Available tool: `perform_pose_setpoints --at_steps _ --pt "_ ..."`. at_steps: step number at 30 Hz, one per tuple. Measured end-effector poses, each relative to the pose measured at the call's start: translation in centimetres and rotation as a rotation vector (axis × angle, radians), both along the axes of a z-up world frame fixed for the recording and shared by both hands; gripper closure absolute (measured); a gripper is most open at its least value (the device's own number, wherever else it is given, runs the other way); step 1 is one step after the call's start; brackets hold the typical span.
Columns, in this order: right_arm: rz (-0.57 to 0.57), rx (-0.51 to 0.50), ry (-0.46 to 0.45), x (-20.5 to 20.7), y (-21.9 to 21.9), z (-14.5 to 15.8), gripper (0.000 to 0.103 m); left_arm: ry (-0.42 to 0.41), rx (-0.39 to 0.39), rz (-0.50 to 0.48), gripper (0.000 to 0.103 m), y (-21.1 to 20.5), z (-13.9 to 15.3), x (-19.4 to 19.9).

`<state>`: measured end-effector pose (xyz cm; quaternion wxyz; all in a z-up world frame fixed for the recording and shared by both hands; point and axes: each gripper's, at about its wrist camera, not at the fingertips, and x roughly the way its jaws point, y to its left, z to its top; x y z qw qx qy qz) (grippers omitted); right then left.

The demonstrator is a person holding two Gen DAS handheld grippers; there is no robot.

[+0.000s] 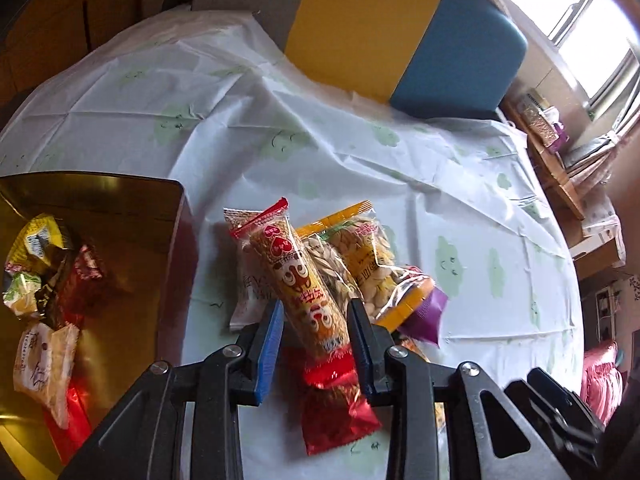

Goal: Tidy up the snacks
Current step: 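Move the left tool to the snack pile and grasp the peanut bar bag, then lift the peanut bar with the left tool while the right tool grasps the white BA ZHEN packet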

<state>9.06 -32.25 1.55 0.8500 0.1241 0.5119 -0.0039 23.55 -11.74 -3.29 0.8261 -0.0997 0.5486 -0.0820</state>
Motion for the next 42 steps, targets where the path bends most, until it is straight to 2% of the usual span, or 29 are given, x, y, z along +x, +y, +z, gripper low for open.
perform_pose_setpoints --at_steps 6,8,13,17,21,25,28,30,33,36,38,42 --pt "0.006 0.016 -0.012 0.0 0.0 0.3 0.018 0.007 0.074 0.004 0.07 -1.2 -1.7 1.3" --pt "0.007 0.015 -0.014 0.1 -0.1 0.3 0.018 0.024 0.059 0.002 0.07 -1.3 -2.4 1.4" --pt "-0.011 0.011 -0.013 0.1 -0.5 0.3 0.018 -0.031 0.067 -0.044 0.072 -1.7 -2.1 0.2" --pt "-0.018 0.002 -0.009 0.1 -0.6 0.2 0.018 -0.104 0.068 -0.131 0.073 -1.8 -0.5 -3.3" --pt "-0.012 -0.011 -0.006 0.2 -0.5 0.0 0.018 -0.166 0.09 -0.263 0.073 -2.2 0.5 -8.4" --pt "-0.01 -0.021 0.002 0.1 -0.4 -0.5 0.018 -0.201 0.097 -0.378 0.074 -2.4 0.4 -13.8" --pt "-0.015 -0.033 0.011 0.0 -0.4 -0.8 0.018 -0.214 0.149 -0.434 0.075 -2.3 -0.7 -16.6" --pt "-0.016 -0.032 0.016 0.0 -0.4 -1.0 0.018 -0.197 0.161 -0.446 0.075 -1.6 -1.8 -18.0" --pt "-0.001 -0.006 -0.001 -0.1 -0.2 -0.9 0.018 -0.274 0.21 -0.45 0.074 -1.0 -2.3 -19.5" --pt "0.029 0.058 -0.018 -0.2 0.2 -0.9 0.018 -0.326 0.219 -0.44 0.073 -0.8 -3.1 -20.1" --pt "0.062 0.098 -0.033 -0.3 0.8 -0.9 0.019 -0.331 0.188 -0.435 0.073 -0.4 -4.2 -20.1" --pt "0.126 0.114 -0.061 -0.6 2.4 -0.9 0.022 -0.346 0.147 -0.42 0.073 0.3 -4.4 -20.3"
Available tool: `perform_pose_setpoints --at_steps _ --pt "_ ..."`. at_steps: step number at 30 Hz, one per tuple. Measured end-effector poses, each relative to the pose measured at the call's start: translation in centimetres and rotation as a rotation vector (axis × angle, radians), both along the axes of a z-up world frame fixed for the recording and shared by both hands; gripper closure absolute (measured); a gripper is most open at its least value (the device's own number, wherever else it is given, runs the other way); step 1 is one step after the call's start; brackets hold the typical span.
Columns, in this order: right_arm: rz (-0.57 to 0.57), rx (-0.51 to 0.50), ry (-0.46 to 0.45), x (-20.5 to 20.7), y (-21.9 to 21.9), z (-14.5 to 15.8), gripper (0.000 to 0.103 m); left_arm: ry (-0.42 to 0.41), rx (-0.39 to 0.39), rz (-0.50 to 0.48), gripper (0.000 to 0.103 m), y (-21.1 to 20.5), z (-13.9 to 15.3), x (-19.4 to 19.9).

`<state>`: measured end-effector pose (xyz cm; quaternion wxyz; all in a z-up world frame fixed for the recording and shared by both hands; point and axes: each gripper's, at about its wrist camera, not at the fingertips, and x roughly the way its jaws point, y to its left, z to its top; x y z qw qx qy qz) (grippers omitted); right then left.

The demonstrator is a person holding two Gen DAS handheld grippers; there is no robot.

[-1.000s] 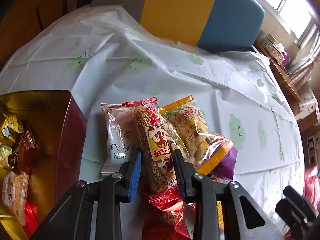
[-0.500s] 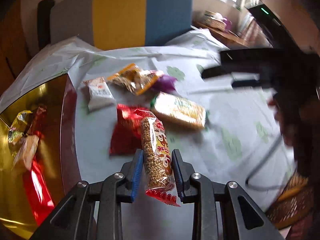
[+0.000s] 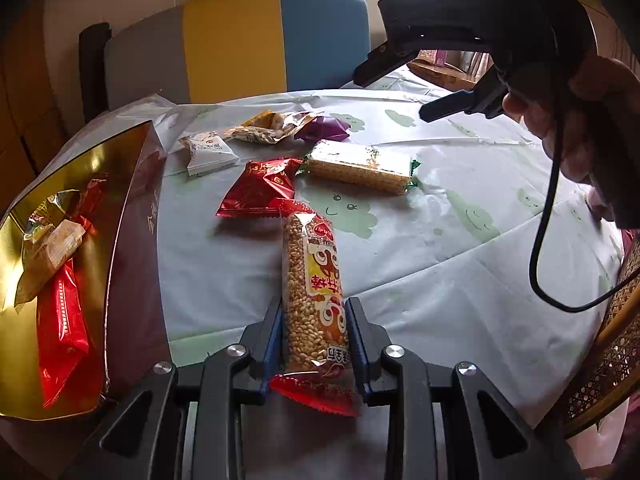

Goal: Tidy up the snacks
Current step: 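Lift the peanut bar with the left tool while the right tool grasps the white BA ZHEN packet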

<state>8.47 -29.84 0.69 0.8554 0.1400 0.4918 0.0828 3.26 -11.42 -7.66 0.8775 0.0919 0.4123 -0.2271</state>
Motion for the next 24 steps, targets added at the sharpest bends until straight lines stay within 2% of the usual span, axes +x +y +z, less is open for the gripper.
perform_pose_setpoints --at_steps 6,11,15,24 --pt "0.119 0.001 0.044 1.5 4.0 -0.3 0.031 -0.017 -0.026 -0.006 0.073 0.2 -0.1 -0.4" --pt "0.209 0.025 0.086 4.8 8.9 -1.2 0.031 -0.03 -0.034 -0.014 0.073 0.3 -0.1 -0.6" --pt "0.209 -0.033 0.095 7.8 12.0 -2.4 0.031 -0.035 -0.053 -0.013 0.073 0.6 -0.2 -0.7" --pt "0.215 -0.074 0.158 12.5 14.1 -4.7 0.031 -0.027 -0.086 -0.015 0.073 1.1 -0.2 -0.7"
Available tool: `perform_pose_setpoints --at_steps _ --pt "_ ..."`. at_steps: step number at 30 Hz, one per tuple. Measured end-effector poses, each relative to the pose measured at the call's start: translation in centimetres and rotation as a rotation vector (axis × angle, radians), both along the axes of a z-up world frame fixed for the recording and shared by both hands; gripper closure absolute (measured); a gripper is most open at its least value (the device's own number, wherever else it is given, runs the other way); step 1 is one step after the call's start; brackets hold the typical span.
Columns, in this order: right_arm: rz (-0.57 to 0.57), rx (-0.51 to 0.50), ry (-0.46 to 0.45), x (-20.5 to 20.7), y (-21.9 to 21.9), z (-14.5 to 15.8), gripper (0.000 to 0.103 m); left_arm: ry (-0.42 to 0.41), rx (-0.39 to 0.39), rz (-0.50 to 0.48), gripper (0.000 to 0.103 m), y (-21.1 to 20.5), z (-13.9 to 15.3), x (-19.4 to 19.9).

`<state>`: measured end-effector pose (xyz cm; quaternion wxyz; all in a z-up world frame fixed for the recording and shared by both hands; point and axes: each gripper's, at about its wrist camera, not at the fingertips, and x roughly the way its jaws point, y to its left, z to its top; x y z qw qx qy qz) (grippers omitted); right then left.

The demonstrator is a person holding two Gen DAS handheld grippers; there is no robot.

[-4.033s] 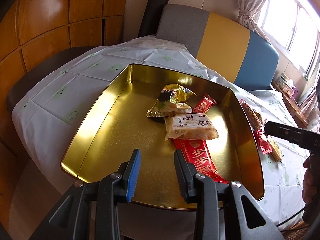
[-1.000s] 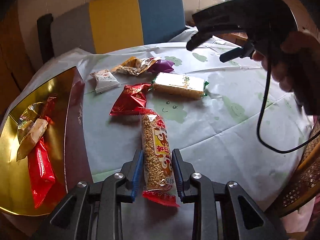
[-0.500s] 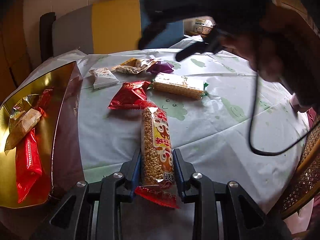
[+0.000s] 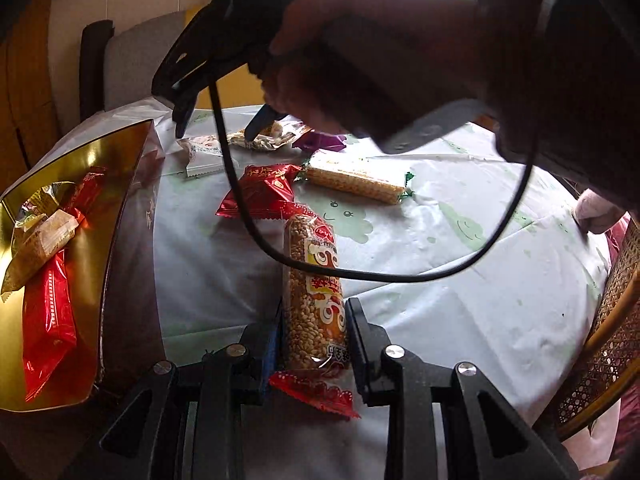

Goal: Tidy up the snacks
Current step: 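Lift the peanut bar with the left tool while the right tool grasps the white BA ZHEN packet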

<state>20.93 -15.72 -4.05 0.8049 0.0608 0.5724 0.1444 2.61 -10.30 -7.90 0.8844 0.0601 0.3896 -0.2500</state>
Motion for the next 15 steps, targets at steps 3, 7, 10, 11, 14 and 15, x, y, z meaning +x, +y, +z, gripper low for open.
perform_pose_setpoints --at_steps 3,7,10,11,14,15 --pt "0.015 -0.017 0.007 0.8 0.7 -0.9 0.031 0.004 -0.007 0.002 0.073 0.1 0.0 0.1" --pt "0.051 -0.129 -0.026 0.8 1.8 -1.2 0.058 0.005 -0.006 0.002 0.073 0.1 -0.1 0.1" --pt "0.072 -0.133 -0.03 0.3 1.4 -0.5 0.07 0.005 -0.008 0.004 0.073 0.1 -0.1 0.2" --pt "0.08 -0.138 -0.044 -0.2 1.2 -0.2 0.07 0.005 -0.009 0.006 0.073 0.1 -0.1 0.3" --pt "0.092 -0.11 -0.064 -1.9 0.1 1.4 0.07 -0.001 -0.003 0.01 0.073 0.1 -0.1 0.1" --pt "0.098 -0.103 -0.075 -2.6 -0.4 2.1 0.07 -0.002 -0.001 0.01 0.073 0.1 -0.1 0.1"
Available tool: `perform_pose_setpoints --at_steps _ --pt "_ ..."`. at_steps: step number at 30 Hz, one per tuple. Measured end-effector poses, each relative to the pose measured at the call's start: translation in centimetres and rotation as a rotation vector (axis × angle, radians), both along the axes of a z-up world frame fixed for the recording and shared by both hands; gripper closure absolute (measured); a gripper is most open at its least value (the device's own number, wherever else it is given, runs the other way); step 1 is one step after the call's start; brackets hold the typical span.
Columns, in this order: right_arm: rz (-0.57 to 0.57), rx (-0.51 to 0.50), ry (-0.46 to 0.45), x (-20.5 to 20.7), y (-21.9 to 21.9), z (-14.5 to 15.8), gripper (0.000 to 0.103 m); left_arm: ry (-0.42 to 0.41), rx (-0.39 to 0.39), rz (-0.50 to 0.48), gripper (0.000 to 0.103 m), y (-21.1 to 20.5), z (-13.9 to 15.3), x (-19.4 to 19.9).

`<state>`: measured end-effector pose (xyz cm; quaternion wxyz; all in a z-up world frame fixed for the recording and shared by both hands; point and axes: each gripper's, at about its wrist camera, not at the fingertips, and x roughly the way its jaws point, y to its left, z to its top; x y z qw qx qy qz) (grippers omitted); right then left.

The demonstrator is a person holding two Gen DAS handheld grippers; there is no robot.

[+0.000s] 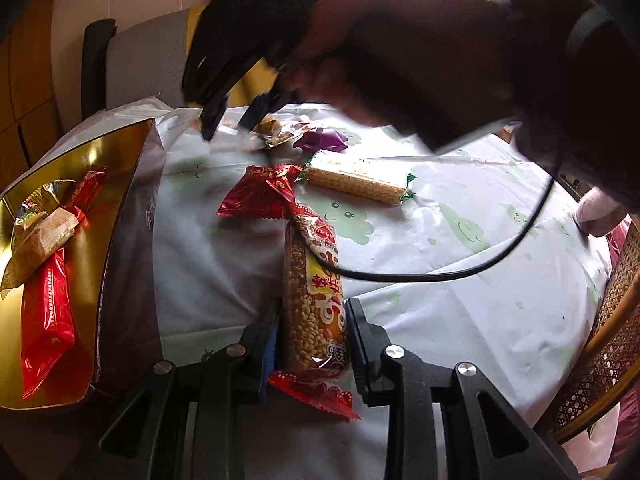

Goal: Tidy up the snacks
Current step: 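Lift the peanut bar with the left tool while the right tool grasps the white BA ZHEN packet, then carry the peanut bar into the gold tray with the left tool and release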

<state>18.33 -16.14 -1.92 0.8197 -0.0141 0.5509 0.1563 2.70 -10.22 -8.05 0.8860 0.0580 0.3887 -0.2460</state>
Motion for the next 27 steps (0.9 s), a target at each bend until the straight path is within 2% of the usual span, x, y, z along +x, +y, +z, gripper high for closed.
perform_pose_setpoints --at_steps 4,9,11,15,17,19,27 --pt "0.023 -0.023 -0.029 -3.4 -2.6 2.2 0.07 0.002 0.001 0.001 0.073 0.0 0.0 0.0" --pt "-0.059 -0.091 -0.018 -7.8 -8.8 2.7 0.07 0.007 -0.001 0.006 0.073 -0.1 0.1 -0.1" --pt "-0.126 -0.114 -0.004 -8.8 -11.5 2.1 0.07 0.009 -0.001 0.011 0.073 -0.2 0.1 -0.1" --pt "-0.237 -0.171 0.076 -9.7 -15.5 -1.2 0.07 0.011 0.004 0.017 0.073 -0.3 0.2 -0.2" --pt "-0.246 -0.189 0.118 -9.7 -16.0 -2.8 0.07 0.014 0.007 0.017 0.073 -0.3 0.3 -0.1" --pt "-0.222 -0.22 0.11 -9.5 -15.4 -2.8 0.066 0.02 0.009 0.02 0.073 -0.3 0.3 0.0" --pt "-0.208 -0.221 0.091 -10.3 -15.5 -3.1 0.066 0.044 -0.017 0.013 0.074 -0.1 0.6 0.7"
